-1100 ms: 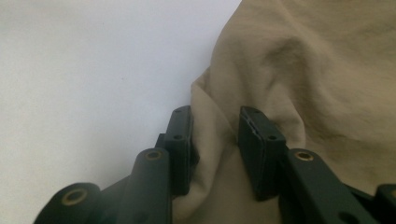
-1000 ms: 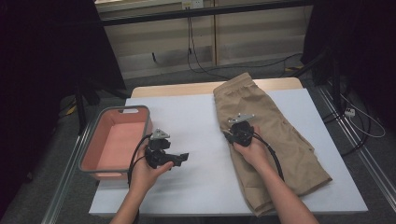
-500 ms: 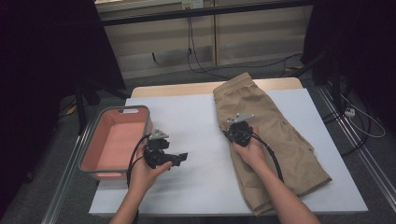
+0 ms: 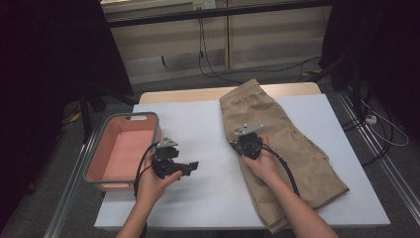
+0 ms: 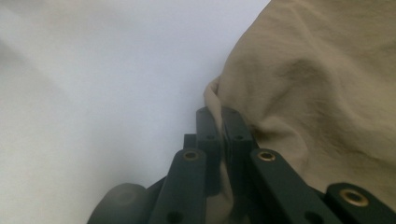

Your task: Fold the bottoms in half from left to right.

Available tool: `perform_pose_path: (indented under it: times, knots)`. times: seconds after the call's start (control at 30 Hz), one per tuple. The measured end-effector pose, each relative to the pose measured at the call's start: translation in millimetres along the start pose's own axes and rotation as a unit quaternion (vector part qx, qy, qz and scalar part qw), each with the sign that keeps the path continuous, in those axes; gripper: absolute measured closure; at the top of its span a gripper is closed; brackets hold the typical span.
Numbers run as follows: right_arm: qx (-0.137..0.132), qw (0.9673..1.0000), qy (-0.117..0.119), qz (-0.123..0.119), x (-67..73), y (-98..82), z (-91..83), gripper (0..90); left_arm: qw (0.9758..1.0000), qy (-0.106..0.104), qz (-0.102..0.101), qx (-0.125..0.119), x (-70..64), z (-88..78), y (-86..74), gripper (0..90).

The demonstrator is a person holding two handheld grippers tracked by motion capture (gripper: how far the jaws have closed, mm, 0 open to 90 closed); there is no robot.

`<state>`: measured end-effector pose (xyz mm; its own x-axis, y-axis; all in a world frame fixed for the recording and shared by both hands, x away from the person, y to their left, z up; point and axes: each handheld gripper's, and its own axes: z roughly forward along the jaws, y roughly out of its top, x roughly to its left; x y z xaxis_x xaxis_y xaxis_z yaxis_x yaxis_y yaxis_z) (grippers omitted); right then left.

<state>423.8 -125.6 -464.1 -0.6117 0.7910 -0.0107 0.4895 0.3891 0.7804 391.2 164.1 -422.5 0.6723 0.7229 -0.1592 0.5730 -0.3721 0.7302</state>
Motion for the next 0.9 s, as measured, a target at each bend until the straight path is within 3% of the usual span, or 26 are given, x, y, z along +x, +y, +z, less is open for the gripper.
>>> perform_pose_path:
  times: [0.23, 0.9]
  knots:
    - [-0.004, 0.9997, 0.016, -0.018, 10.0, 1.2, 2.0, 88.1, 1.0000, 0.002, 0.000, -0.001, 1.2, -0.7, 0.2, 7.9]
    - [-0.013, 0.9977, 0.057, -0.035, 31.2, 3.0, 5.2, 87.9, 1.0000, 0.006, -0.003, 0.000, 2.2, 0.7, 0.1, 7.6]
